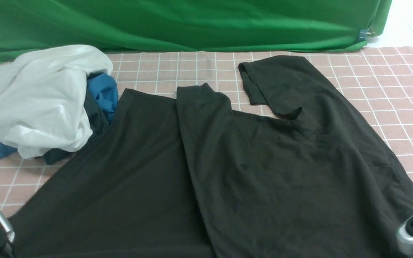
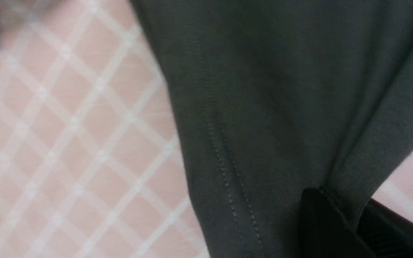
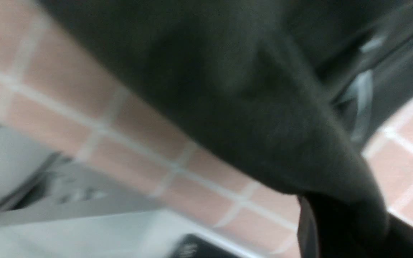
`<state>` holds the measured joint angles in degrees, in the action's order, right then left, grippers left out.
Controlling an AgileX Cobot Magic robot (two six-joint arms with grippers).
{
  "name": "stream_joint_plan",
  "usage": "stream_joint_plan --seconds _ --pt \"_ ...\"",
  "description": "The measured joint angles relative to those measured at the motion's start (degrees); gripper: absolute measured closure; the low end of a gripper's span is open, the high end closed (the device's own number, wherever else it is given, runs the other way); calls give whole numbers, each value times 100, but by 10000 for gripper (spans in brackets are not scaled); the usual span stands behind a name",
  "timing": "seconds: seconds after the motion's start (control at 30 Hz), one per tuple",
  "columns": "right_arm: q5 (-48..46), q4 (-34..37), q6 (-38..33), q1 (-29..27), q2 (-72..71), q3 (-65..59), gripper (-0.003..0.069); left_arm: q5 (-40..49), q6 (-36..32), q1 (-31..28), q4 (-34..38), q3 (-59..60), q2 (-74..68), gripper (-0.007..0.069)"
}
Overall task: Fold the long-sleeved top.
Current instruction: Spread the long sleeves with your arms and place them on the tabletop
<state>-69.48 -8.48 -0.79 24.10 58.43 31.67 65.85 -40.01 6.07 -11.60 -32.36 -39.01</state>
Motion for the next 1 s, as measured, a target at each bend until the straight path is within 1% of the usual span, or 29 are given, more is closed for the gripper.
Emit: stream_joint_plan --seconds 0.03,0.07,0.1,0.17,0.2,0.27,0.33,0.43,0.6,0.7,0.73,0.77,0.8,0.83,0.87,0.9,0.93,1.0 --pt "-1 -42 16 0 0 0 573 -39 5 34 -101 4 0 594" --pt "27 -290 117 0 0 0 573 -180 81 158 -436 7 0 594" --pt "37 -346 129 0 0 0 573 -195 113 174 -479 7 0 594" --pt "95 -473 198 0 0 0 572 -345 268 278 -792 7 0 594" --pt "100 -434 216 6 0 0 572 -331 383 314 -801 7 0 594" --pt "91 -287 119 6 0 -32 572 -58 394 313 -565 7 0 594" --pt "52 -168 -39 6 0 -71 572 205 261 313 -252 51 0 594" --pt "41 -110 -128 6 0 -76 567 306 111 313 96 294 0 594" --pt "28 -105 -178 6 0 -76 504 298 220 313 140 662 13 594" --pt "-27 -110 -174 6 0 -82 308 231 327 313 101 711 108 594" --pt "-31 -110 -169 6 0 -64 258 226 327 313 95 711 126 594" --pt "-45 -110 -161 6 0 -21 190 213 334 313 75 711 155 594" --pt "-45 -110 -161 6 0 7 181 213 334 313 74 711 158 594" --pt "-60 -110 -155 6 0 124 125 213 344 313 61 711 170 592" --pt "-65 -105 -122 6 0 325 99 202 349 313 56 711 170 592" --pt "-65 -65 -71 6 0 508 94 196 349 313 56 711 170 591" --pt "-60 -46 -57 6 0 550 94 188 349 313 56 711 170 589" --pt "-54 195 -17 6 0 1024 121 189 377 313 56 711 170 581"
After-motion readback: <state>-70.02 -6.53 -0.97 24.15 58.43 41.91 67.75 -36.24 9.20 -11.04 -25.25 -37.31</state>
